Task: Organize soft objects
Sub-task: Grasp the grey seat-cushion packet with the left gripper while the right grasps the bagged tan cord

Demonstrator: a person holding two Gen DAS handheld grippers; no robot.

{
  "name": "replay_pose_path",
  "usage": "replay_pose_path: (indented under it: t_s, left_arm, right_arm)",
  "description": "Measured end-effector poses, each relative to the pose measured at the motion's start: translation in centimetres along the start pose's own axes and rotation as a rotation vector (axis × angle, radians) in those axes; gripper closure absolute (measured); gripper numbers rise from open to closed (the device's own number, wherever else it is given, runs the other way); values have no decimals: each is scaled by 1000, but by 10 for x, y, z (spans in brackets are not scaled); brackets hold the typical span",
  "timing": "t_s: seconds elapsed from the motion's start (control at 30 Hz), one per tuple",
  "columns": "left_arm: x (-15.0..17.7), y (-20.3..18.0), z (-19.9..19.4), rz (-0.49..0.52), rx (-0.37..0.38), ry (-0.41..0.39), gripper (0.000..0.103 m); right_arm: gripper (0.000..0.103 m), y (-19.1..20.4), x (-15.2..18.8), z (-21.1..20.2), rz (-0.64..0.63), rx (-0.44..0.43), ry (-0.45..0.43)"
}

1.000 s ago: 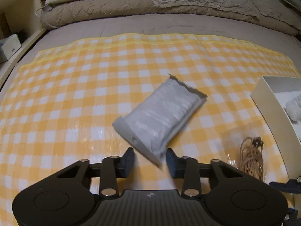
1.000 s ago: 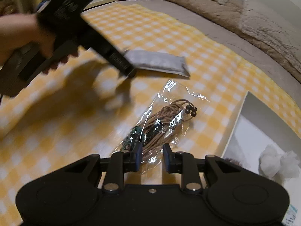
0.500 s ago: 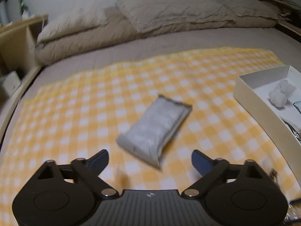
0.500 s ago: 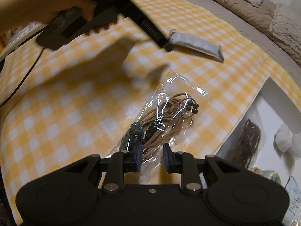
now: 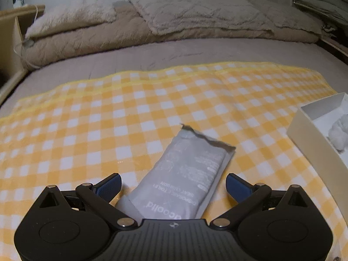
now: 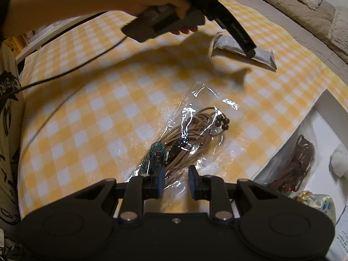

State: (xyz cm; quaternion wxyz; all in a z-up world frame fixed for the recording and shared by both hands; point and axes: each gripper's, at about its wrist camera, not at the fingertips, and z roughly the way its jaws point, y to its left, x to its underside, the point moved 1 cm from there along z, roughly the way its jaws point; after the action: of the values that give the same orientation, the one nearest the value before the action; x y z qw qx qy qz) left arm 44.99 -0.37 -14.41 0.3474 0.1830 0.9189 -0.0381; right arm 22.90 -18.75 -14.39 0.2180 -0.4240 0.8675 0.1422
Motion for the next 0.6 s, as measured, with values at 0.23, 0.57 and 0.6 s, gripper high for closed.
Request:
replay_pose_path:
  t_s: [0.23, 0.57, 0.6]
  left_arm:
    - [3, -7, 4, 62, 28, 55, 19]
    - [12, -26, -9, 74, 78, 145, 26]
    - [12, -27, -9, 56, 66, 143, 26]
  right_arm:
    - [79, -7, -4, 0, 20, -25, 17]
    - [42, -27, -23, -14, 242, 29, -76]
    - [36, -28, -25, -12, 273, 41, -81]
